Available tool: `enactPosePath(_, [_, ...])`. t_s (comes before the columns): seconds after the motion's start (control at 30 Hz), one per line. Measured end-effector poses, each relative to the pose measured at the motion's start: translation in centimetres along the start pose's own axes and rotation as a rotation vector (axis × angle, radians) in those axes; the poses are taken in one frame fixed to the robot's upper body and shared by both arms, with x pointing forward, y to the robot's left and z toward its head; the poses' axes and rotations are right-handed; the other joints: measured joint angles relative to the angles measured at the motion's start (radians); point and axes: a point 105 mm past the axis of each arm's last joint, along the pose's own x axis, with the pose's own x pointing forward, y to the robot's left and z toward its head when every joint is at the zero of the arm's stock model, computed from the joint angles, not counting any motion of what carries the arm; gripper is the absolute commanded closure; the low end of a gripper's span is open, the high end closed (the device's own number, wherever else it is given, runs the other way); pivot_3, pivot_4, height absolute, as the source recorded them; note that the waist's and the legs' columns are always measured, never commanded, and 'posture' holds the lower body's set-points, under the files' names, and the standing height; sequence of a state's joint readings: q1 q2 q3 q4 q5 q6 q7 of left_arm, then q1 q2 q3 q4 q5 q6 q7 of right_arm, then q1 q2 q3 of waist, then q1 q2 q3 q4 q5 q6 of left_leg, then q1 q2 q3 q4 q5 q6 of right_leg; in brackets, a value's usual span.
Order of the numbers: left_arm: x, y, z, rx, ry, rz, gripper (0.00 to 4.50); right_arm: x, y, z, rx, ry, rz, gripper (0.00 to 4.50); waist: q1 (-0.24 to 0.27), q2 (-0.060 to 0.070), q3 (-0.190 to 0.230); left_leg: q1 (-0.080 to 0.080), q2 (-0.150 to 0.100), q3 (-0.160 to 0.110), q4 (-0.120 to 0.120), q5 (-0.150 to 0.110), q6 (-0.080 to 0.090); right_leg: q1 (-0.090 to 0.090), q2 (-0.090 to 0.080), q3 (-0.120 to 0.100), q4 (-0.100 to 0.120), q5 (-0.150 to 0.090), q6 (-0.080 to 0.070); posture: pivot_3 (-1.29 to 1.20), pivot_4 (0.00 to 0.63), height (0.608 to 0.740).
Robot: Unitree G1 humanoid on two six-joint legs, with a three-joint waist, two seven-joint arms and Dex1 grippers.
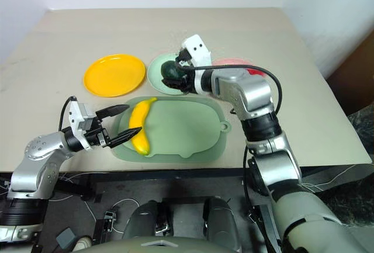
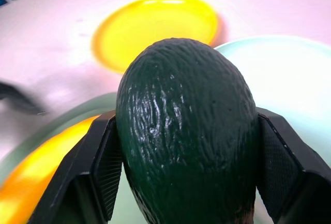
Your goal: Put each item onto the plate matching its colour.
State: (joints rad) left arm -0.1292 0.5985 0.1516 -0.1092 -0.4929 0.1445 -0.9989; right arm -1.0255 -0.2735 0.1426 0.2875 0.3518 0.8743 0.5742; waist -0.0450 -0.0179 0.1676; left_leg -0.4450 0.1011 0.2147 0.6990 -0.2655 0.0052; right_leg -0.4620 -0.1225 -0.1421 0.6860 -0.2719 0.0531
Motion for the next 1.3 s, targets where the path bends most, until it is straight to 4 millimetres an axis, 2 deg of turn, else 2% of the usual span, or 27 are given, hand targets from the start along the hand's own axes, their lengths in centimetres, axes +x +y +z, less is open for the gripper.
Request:
enactPosePath(0.17, [-0.4,0.1,0.2,0.010,-0.003,0.025,0.00,2.7,-1.9,-0.1,0.018,0.021,-0.063,1.43,-0.001,0.000,0.000,0.000,0.000,0.001,0.000,0.000,0.000,-0.001,0.000,0.000,0.000,0.000,0.000,0.00,0.150,0.695])
enactPosePath(0.3, [-0.8,0.0,0.0,0.005,0.004,0.042,0.00,4.1,-3.0,-0.8,0.014,0.051,-0.115,1.43,0.000,0.000,0.000,-0.001,0.000,0.001,0.000,0.000,0.000,-0.001,0.000,0.000,0.000,0.000,0.000,0.00,0.150,0.695])
enactPosePath(0.4, [-0.8,-0.1,0.3,0.015,0.001,0.052,0.00,5.0,-3.2,-1.8,0.029,0.077,-0.148,1.43,-0.001,0.000,0.000,-0.001,0.000,0.001,0.000,0.000,0.000,-0.001,0.000,0.000,0.000,0.000,0.000,0.00,0.150,0.695])
enactPosePath(0.57, [-1.1,-0.1,0.4,0.022,0.000,0.071,0.00,6.4,-2.4,-4.5,0.111,0.120,-0.177,1.43,-0.003,0.001,0.001,-0.001,0.000,0.001,0.000,0.000,0.000,-0.002,0.000,0.000,0.001,0.000,0.000,0.00,0.150,0.695])
enactPosePath(0.67, [-1.5,0.0,0.4,0.026,0.005,0.084,0.00,6.7,-2.5,-4.8,0.137,0.108,-0.223,1.43,-0.001,0.001,0.001,-0.002,0.000,0.001,0.000,0.000,0.000,-0.002,0.000,0.000,0.001,0.000,0.000,0.00,0.150,0.695])
enactPosePath(0.8, [-1.5,0.0,0.6,0.034,0.004,0.088,0.00,6.9,-2.4,-4.4,0.114,0.092,-0.236,0.02,-0.001,0.001,0.001,-0.002,0.000,0.001,0.000,0.000,0.000,-0.002,0.000,0.000,0.001,0.000,0.000,0.00,0.150,0.695])
enactPosePath(1.0, [-1.5,-0.1,0.7,0.035,0.003,0.088,0.00,6.9,-2.3,-3.7,0.069,0.063,-0.204,0.02,-0.002,0.001,0.001,-0.002,0.000,0.001,0.000,0.000,0.000,-0.002,0.000,0.000,0.001,0.000,0.000,0.00,0.150,0.695])
enactPosePath(1.1, [-1.4,-0.1,0.7,0.035,0.003,0.090,0.00,6.5,-2.1,-1.5,0.022,-0.028,-0.153,0.02,-0.001,0.001,0.001,-0.002,0.000,0.000,0.000,0.000,0.000,-0.002,0.000,0.000,0.001,0.000,0.000,0.00,0.150,0.695])
enactPosePath(1.2, [-1.5,0.0,0.7,0.037,0.002,0.100,0.00,4.8,-2.3,1.2,-0.036,-0.175,-0.111,0.02,0.002,0.000,0.000,-0.002,0.000,0.000,0.000,0.000,0.000,-0.001,0.000,0.000,0.000,0.000,0.000,0.00,0.150,0.695])
enactPosePath(1.23, [-1.5,0.1,0.7,0.038,0.000,0.108,0.00,4.0,-2.3,1.4,-0.045,-0.212,-0.097,0.02,0.003,0.000,0.000,-0.002,0.000,-0.001,0.000,0.000,0.000,-0.001,0.000,0.000,0.000,0.000,0.000,0.00,0.150,0.695])
enactPosePath(1.3, [-1.5,0.3,0.8,0.033,-0.016,0.138,0.00,2.5,-2.0,0.2,-0.045,-0.235,-0.074,0.02,0.003,0.000,0.000,-0.001,0.000,-0.001,0.000,0.000,0.000,0.000,0.000,0.000,-0.001,0.000,0.000,0.00,0.150,0.695])
